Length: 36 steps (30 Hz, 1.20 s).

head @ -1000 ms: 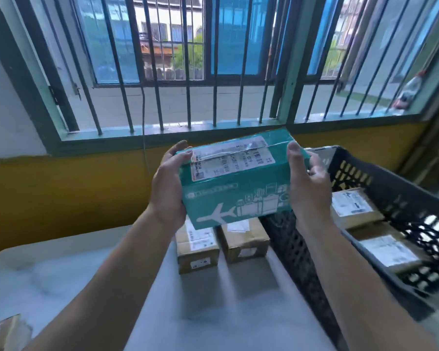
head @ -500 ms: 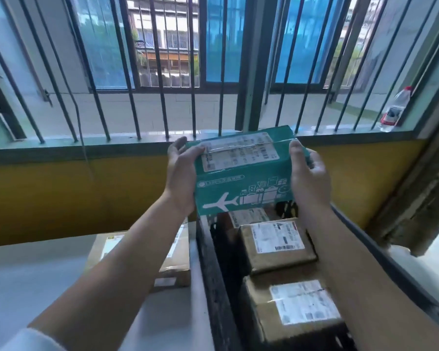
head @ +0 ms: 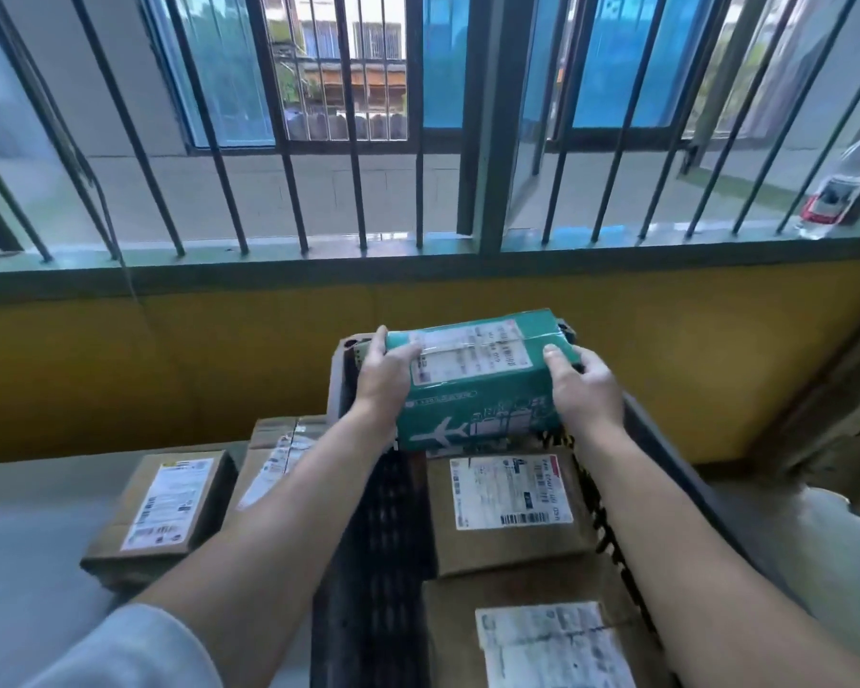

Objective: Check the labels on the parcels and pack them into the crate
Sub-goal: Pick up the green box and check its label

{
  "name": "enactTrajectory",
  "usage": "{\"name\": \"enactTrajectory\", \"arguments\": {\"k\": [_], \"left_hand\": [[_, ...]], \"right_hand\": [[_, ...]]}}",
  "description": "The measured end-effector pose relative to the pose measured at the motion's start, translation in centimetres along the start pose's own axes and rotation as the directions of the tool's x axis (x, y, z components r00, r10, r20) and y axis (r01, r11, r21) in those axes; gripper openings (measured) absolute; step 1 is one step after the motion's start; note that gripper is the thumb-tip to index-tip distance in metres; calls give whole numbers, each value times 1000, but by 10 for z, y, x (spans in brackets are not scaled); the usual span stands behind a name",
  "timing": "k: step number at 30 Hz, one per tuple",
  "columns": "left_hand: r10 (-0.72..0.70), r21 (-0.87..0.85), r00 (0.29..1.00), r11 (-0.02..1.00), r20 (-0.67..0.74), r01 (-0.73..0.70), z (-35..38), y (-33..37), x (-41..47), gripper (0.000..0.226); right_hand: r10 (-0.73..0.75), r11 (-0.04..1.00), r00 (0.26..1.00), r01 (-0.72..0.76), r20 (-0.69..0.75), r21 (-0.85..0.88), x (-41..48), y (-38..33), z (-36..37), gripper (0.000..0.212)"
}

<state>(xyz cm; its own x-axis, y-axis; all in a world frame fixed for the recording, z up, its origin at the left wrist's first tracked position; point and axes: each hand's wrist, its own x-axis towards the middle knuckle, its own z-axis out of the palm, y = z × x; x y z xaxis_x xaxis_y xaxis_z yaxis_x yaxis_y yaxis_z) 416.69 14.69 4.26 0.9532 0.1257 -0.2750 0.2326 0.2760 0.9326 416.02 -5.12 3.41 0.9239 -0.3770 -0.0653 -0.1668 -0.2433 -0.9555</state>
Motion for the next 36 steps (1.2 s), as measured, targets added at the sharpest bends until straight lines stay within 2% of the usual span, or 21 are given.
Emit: {"name": "enactTrajectory", "arguments": {"k": [2,6,10,14,17,21,25,29,33,36], "left_hand": [[-19,29,1000,999,3,19,-1,-7,5,61],[-73,100,997,992,-17,74,0,-19,7,71],[-80,146,997,986,-7,80,4,-23,9,73],[-81,146,997,986,2,79,5,-21,7,69],[-69,138,997,988,-18,71,3,-21,7,70],[10,127,999,992,-46,-4,-3,-15,4,66],[155,170,988,974,-14,-150,-12,-3,-7,46],[266,201,962,941,57,-272,-29,11,-20,31],[285,152,957,945,59,-291,-63,21,-34,19],[300,186,952,934,59,-306,-97,28,-44,19]], "right_hand": [[19,999,1000,-19,22,-34,3,6,0,36],[98,992,991,-90,86,-87,6,22,1,31],[133,983,984,-117,119,-139,7,30,-1,36],[124,986,988,-111,95,-128,6,27,-3,47],[64,993,998,-65,-11,-100,6,17,-6,51],[-37,999,997,35,-69,-31,-4,-1,-1,37],[-70,992,997,71,-20,100,-22,-20,17,33],[-122,984,992,119,19,134,-43,-33,36,27],[-175,973,983,165,48,158,-72,-47,69,20],[-230,966,972,222,46,134,-95,-57,98,21]]}}
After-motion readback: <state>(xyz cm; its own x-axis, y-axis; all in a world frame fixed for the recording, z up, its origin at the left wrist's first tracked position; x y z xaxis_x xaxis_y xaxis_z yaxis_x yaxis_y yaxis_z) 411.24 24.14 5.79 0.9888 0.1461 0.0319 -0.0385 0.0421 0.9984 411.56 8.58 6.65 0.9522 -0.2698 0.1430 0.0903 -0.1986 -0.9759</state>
